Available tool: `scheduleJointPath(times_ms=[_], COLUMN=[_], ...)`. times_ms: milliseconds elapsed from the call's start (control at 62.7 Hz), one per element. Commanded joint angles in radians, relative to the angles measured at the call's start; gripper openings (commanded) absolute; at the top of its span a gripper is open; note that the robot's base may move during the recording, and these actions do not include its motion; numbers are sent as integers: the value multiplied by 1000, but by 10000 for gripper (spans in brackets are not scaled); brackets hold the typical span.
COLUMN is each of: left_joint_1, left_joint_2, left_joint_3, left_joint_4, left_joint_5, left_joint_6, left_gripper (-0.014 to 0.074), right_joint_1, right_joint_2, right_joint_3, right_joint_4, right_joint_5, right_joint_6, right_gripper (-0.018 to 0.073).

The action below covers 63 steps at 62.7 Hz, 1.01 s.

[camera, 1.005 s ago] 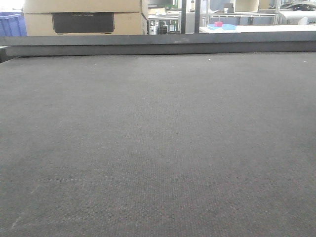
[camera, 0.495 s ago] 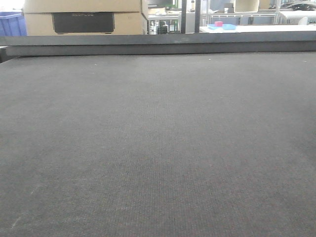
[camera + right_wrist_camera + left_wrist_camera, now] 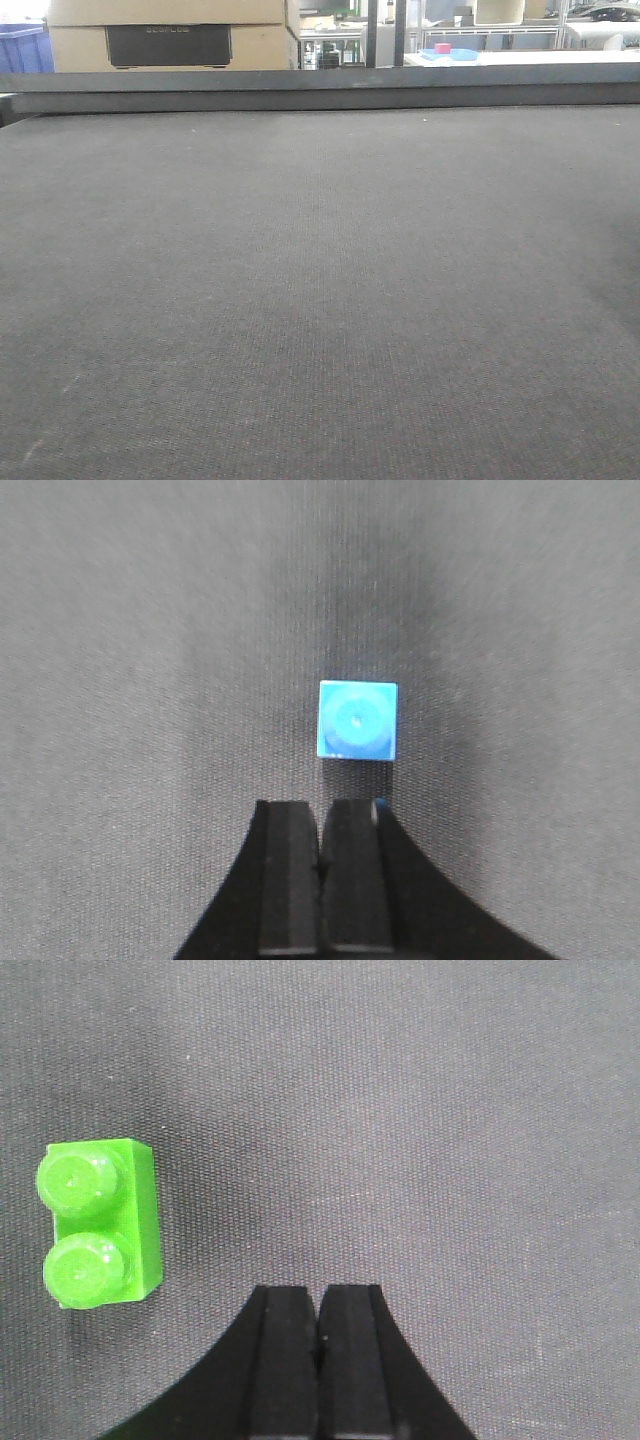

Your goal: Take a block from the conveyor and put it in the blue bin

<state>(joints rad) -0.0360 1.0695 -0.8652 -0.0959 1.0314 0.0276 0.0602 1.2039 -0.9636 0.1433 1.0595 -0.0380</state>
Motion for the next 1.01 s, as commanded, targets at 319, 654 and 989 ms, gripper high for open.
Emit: scheduleJointPath(times_ms=[319,654,989], left_joint_1=[3,3,3], left_joint_2=[0,0,0], left_joint_3=[2,2,2], left_joint_4=[-11,-14,-19], left_joint_5=[-2,-17,-13], left_joint_6=[-6,-6,-6], left_gripper=[-111,-111,-111], right_joint_1=[-5,-5,-5], right_joint_2=[168,206,353], right_joint_3=[-41,-41,-41], right_joint_4=[-92,-70,-54], right_joint_5=[1,-38,-84], right_joint_6=[1,3,3], right_gripper=[-115,383,382])
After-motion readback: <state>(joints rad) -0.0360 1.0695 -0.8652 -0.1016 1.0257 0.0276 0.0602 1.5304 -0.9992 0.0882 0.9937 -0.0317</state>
